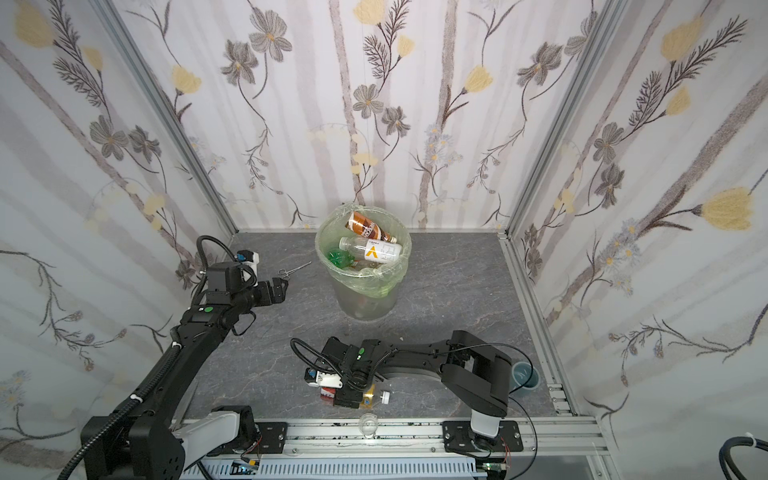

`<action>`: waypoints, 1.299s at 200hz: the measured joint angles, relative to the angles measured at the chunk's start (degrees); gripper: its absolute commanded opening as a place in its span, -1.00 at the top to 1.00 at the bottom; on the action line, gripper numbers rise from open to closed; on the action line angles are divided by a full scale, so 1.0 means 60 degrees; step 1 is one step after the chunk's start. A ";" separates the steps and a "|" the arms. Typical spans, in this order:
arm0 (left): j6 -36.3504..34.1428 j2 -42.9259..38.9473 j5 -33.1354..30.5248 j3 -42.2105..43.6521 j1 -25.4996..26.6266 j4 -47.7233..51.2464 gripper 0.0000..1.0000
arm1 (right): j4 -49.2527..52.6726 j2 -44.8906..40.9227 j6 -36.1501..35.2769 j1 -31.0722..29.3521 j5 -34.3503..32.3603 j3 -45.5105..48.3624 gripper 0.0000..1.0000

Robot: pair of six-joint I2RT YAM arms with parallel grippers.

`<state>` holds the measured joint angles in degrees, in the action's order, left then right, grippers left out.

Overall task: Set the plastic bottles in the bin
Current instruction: 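Close the right gripper around the red-and-gold can, then lift the red-and-gold can with the right gripper up over the bin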

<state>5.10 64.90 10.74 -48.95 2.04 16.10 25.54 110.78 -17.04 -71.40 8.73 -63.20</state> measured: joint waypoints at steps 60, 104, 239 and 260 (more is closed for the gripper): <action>0.0000 0.0018 0.0000 0.0000 0.0000 0.0000 -1.00 | -0.0080 0.0058 -0.0036 0.0109 -0.0208 0.0000 -0.30; 0.0004 0.0011 -0.0033 0.0000 0.0000 0.0000 -1.00 | -0.0069 -0.0579 -0.0109 0.0379 -0.0463 0.0000 -0.23; 0.0007 -0.0025 -0.0036 0.0000 0.0000 -0.0004 -1.00 | 0.1016 -0.3727 -0.0769 0.2980 -0.1494 -0.4634 -0.13; 0.0011 -0.0076 -0.0033 0.0000 0.0000 -0.0004 -1.00 | 0.1443 -0.2925 -0.1038 0.3198 -0.2696 -0.5920 -0.13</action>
<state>5.17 64.45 10.55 -48.95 2.04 16.08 34.20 93.23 -23.27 -52.21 -7.44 -98.72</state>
